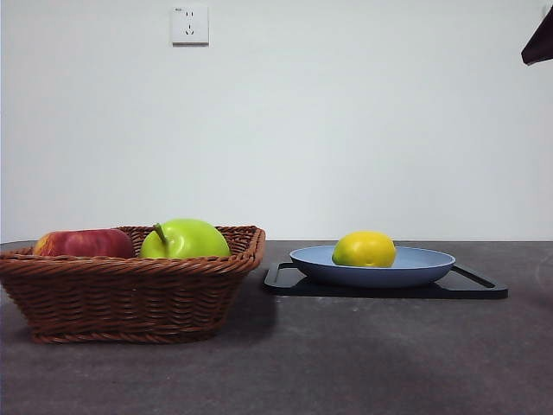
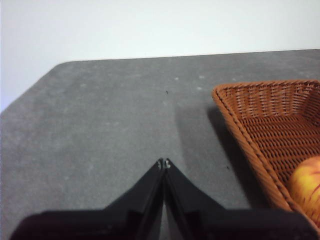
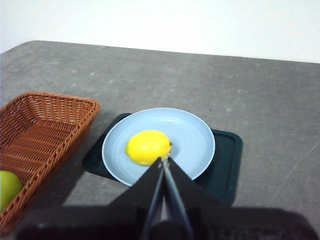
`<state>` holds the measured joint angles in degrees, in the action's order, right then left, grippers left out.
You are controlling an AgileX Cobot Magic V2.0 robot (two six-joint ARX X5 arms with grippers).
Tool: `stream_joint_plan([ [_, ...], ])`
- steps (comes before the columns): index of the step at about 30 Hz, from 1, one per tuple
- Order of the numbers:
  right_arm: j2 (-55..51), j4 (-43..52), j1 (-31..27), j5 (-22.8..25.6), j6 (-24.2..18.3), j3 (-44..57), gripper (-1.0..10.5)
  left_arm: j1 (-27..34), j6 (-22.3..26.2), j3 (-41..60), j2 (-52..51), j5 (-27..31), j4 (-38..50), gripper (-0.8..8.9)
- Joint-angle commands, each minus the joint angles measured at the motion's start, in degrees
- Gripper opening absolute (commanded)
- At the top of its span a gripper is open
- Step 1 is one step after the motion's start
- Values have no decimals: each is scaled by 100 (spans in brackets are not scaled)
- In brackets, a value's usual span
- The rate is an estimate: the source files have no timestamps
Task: Take the lemon from the basket,put the lemon in the plate,hand out the plate
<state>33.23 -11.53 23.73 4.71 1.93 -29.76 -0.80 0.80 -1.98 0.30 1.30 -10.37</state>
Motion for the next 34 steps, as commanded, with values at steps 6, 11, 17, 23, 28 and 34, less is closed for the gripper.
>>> stream_joint_plan([
  [6,13,55,35,17,59,-31,3,17,-122,160,-22,2,52,8],
  [11,13,57,35,20,59,-31,3,17,-122,160,-20,0,136,8],
  [17,13,57,35,20,59,-31,4,17,-122,160,-20,0,179,8],
  [23,13,57,35,20,59,-31,4,17,-122,160,-20,0,177,8],
  [28,13,55,35,22,55,-31,3,17,-122,160,-20,0,177,8],
  [34,-540,-79,-192,291,-671,57,3,17,-122,160,-20,0,177,8],
])
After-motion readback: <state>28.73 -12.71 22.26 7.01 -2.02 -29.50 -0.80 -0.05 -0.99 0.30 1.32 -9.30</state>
